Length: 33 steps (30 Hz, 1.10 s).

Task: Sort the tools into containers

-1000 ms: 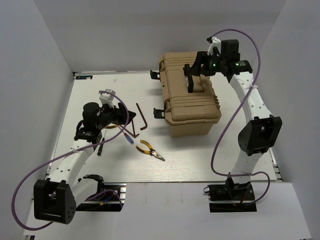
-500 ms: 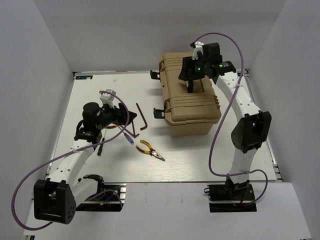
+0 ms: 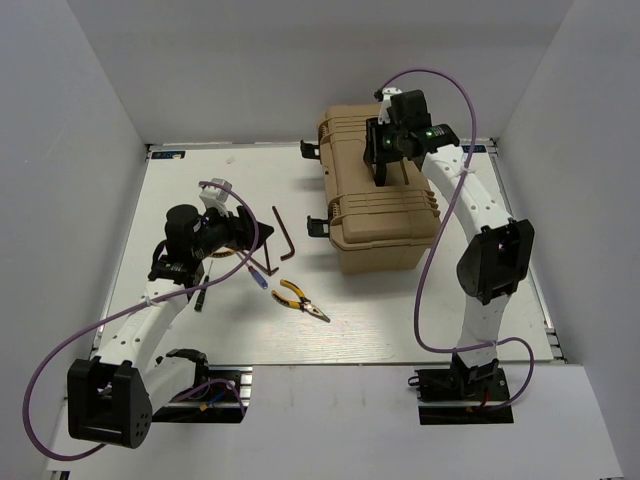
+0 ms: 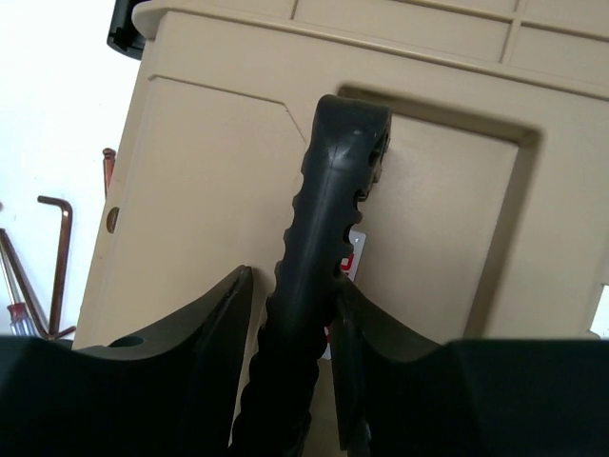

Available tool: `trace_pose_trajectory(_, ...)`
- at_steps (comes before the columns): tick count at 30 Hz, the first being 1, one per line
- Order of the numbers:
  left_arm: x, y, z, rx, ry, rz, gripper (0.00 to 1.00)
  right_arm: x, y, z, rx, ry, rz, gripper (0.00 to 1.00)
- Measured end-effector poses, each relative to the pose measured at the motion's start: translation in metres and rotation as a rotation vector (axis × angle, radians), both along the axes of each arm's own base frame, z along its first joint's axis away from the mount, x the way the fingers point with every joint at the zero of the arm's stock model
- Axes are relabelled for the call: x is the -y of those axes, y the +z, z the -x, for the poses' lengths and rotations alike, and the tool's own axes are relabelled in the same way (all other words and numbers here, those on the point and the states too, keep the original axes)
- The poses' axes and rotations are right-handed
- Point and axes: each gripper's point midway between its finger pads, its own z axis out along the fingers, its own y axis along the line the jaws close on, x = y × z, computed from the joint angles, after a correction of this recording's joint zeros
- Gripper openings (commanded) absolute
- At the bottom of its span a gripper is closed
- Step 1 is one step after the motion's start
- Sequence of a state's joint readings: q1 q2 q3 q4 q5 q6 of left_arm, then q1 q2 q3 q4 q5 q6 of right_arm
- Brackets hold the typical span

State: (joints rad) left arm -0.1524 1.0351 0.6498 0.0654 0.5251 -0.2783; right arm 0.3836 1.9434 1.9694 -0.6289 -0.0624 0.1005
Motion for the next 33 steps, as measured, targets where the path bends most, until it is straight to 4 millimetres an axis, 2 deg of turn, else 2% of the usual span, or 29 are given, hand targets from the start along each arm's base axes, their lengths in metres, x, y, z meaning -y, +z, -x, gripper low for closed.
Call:
trace_pose_trajectory(2,0.000,0.000,0.000,0.000,0.000,0.000,0.86,0.000,0.001,0.000,0.003,-0.012,0.006,0.10)
trace_pose_trajectory(3,0.000,0.000,0.000,0.000,0.000,0.000,0.86,0.001,0.001,0.000,0.004,-0.019,0.007,0.02)
trace_pose_trajectory(4,0.000,0.000,0.000,0.000,0.000,0.000,0.86,0.001,0.001,0.000,0.005,-0.025,0.009,0.00)
trace_pose_trajectory(18,0.003,0.003,0.000,0.008,-0.015,0.012,0.85,0.007,0.012,0.001,0.006,-0.087,0.020,0.00)
trace_pose_trajectory(24,0.010,0.005,0.001,0.012,-0.060,0.039,0.85,0.012,0.014,0.005,-0.002,-0.097,0.035,0.00)
trace_pose_trajectory(29,0.021,0.000,-0.004,-0.019,-0.106,0.090,0.81,0.017,0.021,0.008,0.005,-0.108,0.035,0.00)
trace_pose_trajectory(33,0.031,-0.007,-0.019,-0.085,-0.129,0.128,0.80,0.022,0.030,0.010,0.013,-0.123,0.038,0.00)
